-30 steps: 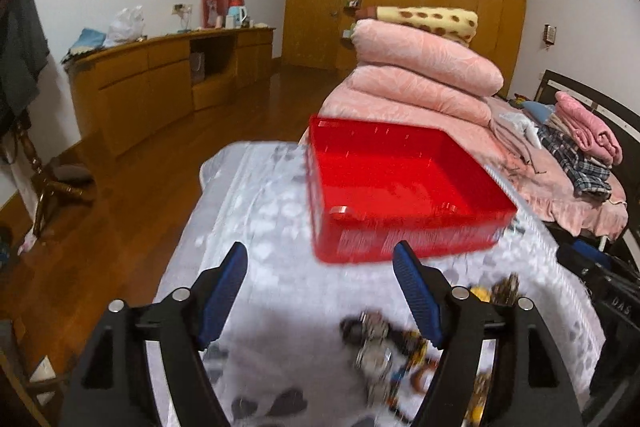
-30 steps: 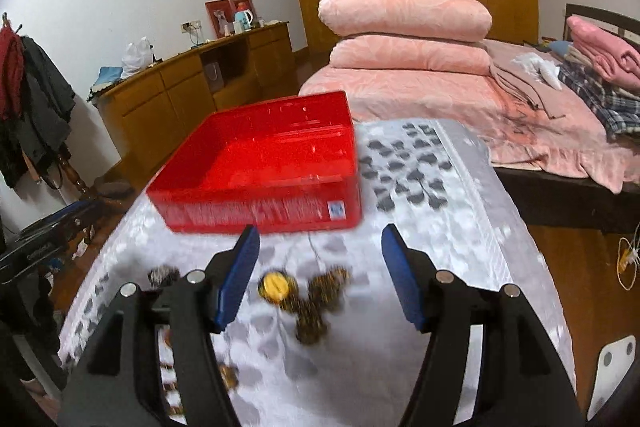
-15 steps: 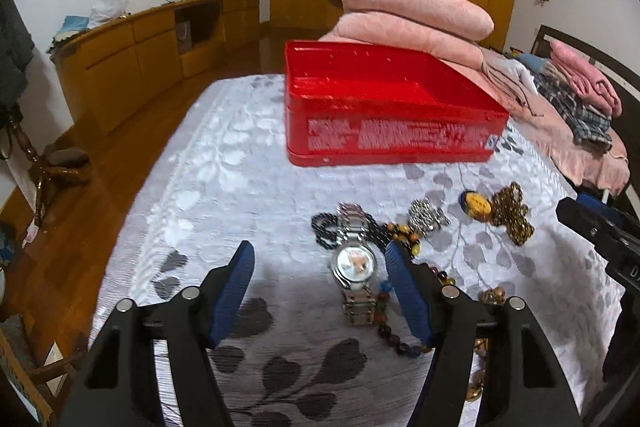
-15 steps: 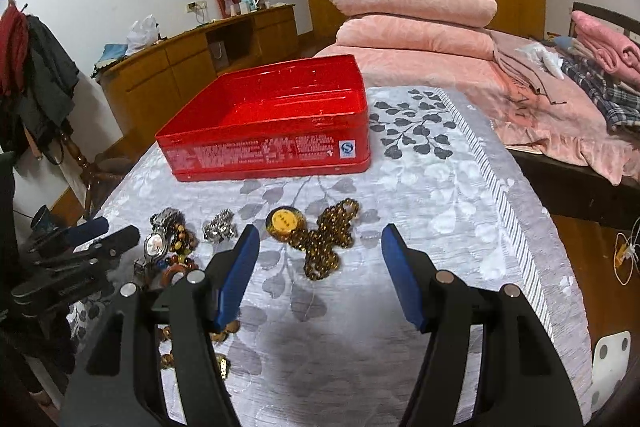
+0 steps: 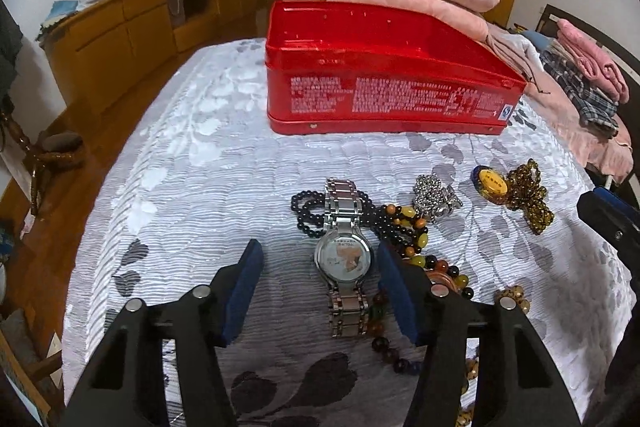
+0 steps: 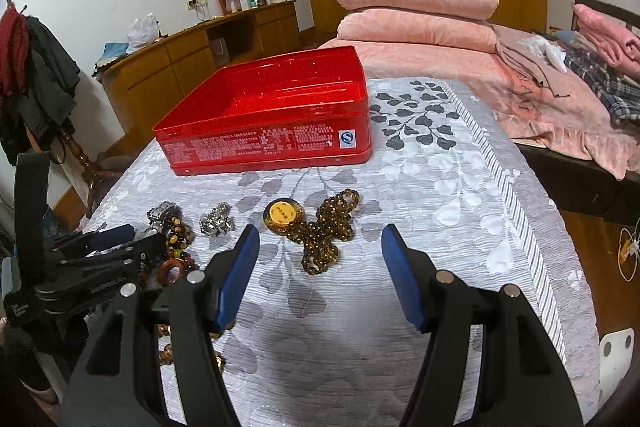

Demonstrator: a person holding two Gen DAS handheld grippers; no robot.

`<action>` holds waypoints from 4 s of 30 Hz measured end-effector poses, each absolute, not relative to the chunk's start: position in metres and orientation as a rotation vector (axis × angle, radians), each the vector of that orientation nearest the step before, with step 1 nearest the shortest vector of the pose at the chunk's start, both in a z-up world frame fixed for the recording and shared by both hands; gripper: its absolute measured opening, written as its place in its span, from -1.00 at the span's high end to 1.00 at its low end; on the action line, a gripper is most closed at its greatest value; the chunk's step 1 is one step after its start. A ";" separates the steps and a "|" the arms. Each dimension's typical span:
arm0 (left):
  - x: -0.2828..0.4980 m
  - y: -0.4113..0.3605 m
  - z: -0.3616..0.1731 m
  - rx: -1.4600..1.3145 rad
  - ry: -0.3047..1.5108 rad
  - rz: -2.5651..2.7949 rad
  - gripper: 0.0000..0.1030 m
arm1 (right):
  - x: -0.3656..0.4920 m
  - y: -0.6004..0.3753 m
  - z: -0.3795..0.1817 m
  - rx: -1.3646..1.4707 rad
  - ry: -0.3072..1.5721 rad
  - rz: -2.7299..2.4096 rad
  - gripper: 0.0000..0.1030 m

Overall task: Organize jewelry
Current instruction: 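Move the left tool to the silver watch while the right tool approaches the amber bead strand, then close the left tool on the watch while the right tool grasps the amber bead strand, then lower the watch into the red box with the left tool while the right drops the amber strand in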

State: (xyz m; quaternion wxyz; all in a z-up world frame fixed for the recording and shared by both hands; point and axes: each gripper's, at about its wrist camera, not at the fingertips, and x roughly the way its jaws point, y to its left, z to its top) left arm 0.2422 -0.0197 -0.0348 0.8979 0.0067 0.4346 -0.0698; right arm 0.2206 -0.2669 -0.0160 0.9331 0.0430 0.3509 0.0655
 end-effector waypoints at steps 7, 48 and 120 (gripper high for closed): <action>0.247 -0.021 -0.035 0.030 0.905 -0.142 -0.05 | 0.225 -0.267 -0.019 0.091 0.727 0.142 -0.20; 0.237 0.013 -0.030 -0.110 0.881 -0.171 0.38 | 0.272 -0.262 -0.050 0.116 0.904 0.147 0.62; 0.300 -0.028 0.090 -0.134 0.602 -0.226 0.38 | 0.316 -0.242 0.056 0.144 0.694 0.236 0.63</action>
